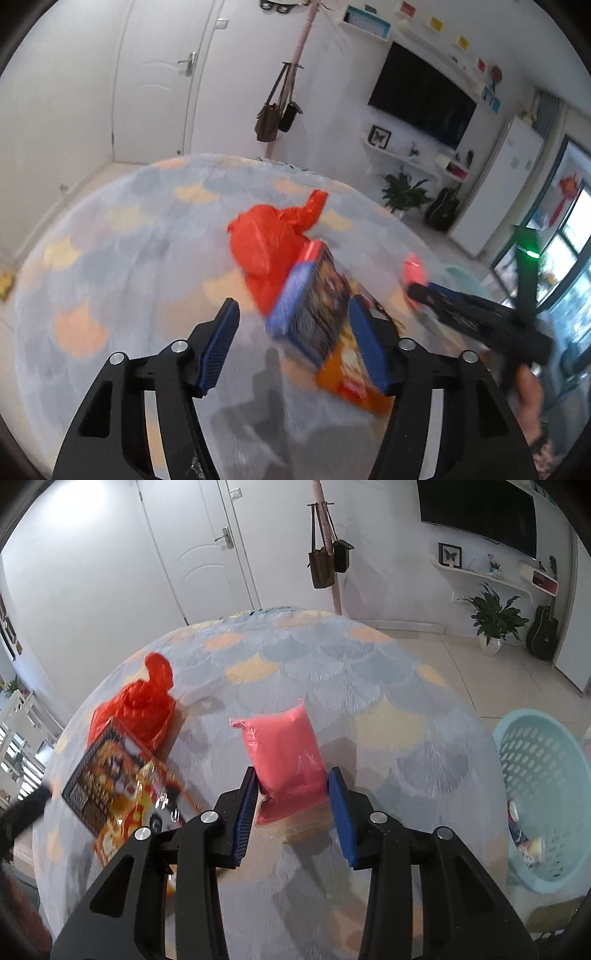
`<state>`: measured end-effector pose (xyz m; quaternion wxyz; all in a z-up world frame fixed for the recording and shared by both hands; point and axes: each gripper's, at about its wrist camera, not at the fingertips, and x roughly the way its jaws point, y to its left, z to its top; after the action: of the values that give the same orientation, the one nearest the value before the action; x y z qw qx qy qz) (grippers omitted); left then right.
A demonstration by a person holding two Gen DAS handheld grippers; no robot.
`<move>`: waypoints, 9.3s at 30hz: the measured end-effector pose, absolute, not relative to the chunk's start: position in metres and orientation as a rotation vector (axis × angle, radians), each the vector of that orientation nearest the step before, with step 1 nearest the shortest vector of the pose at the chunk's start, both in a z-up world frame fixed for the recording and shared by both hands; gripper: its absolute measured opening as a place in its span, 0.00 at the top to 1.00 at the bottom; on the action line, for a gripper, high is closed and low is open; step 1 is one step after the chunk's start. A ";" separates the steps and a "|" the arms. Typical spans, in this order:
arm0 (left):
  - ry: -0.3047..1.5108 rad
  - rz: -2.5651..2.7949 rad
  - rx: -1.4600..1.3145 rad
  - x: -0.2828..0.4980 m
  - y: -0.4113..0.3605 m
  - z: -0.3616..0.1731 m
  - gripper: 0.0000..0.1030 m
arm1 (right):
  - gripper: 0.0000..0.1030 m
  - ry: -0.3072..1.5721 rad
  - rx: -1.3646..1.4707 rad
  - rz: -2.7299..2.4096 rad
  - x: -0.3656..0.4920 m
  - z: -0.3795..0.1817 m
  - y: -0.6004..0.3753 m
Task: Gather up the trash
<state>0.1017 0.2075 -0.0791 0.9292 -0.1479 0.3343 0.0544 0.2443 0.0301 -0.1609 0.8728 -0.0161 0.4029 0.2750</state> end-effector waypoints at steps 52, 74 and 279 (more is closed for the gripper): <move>0.527 0.001 -0.088 0.151 0.079 -0.008 0.44 | 0.66 0.635 0.053 0.465 0.223 -0.083 -0.072; 0.576 -0.221 0.017 0.263 -0.092 -0.036 0.44 | 0.66 0.746 0.233 0.127 0.290 -0.144 -0.247; 0.442 -0.085 -0.168 0.118 0.020 -0.007 0.16 | 0.46 0.477 0.049 0.064 0.138 -0.064 -0.156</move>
<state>0.1182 0.0205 -0.0069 0.9713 -0.0832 0.2187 -0.0422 0.1377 -0.1555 -0.0636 0.9709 0.0244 0.2361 0.0318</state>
